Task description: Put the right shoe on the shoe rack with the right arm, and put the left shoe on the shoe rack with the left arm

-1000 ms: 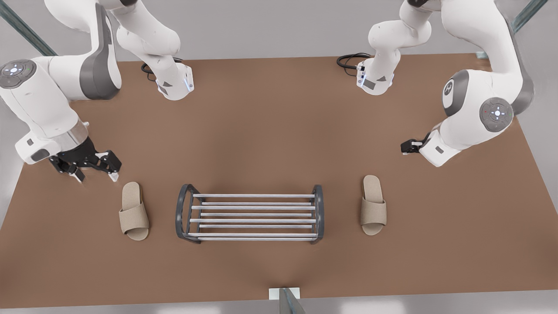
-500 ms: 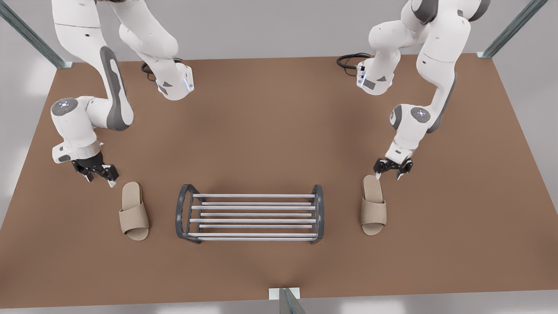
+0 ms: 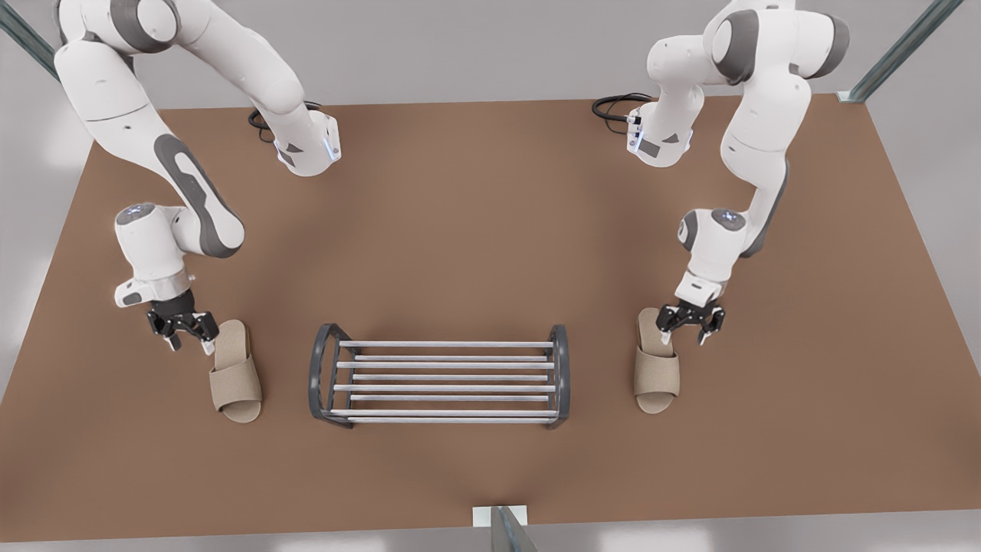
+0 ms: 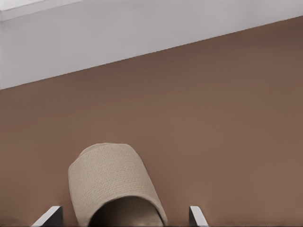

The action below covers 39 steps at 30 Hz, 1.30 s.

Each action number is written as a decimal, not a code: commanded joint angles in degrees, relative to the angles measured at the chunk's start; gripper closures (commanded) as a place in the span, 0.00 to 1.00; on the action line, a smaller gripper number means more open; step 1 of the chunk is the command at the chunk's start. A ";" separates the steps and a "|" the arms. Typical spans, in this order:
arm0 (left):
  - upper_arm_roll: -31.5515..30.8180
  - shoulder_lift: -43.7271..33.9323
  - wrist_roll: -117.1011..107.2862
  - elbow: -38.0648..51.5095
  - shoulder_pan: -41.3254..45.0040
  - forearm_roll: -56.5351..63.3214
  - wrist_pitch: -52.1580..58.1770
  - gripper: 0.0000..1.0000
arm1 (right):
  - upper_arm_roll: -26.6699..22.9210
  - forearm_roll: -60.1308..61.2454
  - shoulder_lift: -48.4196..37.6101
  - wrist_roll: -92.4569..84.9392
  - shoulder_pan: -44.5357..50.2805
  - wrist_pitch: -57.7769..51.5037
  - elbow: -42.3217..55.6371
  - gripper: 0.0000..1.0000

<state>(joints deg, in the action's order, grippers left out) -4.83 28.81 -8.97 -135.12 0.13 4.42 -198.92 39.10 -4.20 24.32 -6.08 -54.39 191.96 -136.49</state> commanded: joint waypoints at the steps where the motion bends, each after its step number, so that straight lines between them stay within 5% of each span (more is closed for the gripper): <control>1: 0.00 1.51 -0.52 1.70 0.31 0.06 -1.30 0.01 | 3.35 -1.86 1.17 -16.77 -3.18 8.96 -0.88 0.00; 8: 0.09 4.76 -0.44 4.51 0.58 0.23 -1.30 0.01 | 3.53 -1.95 1.96 -27.84 -5.29 7.81 -5.54 0.00; 26: 0.09 7.48 -0.44 7.06 1.28 0.32 -1.38 0.03 | 0.10 -2.04 16.64 -41.11 -3.80 8.34 2.19 0.00; 30: 0.09 7.40 -0.44 7.24 1.19 0.32 -1.30 0.47 | 0.10 -1.60 17.69 -40.32 -1.07 8.61 3.60 0.00; 39: 0.09 7.22 -0.44 7.59 0.58 -0.21 -1.38 0.73 | -0.78 -1.51 19.89 -40.41 -0.46 8.61 6.15 0.00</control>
<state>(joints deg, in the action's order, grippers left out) -4.74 36.09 -9.18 -127.69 0.71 4.25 -200.41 38.34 -5.67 44.16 -39.93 -54.80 200.56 -130.46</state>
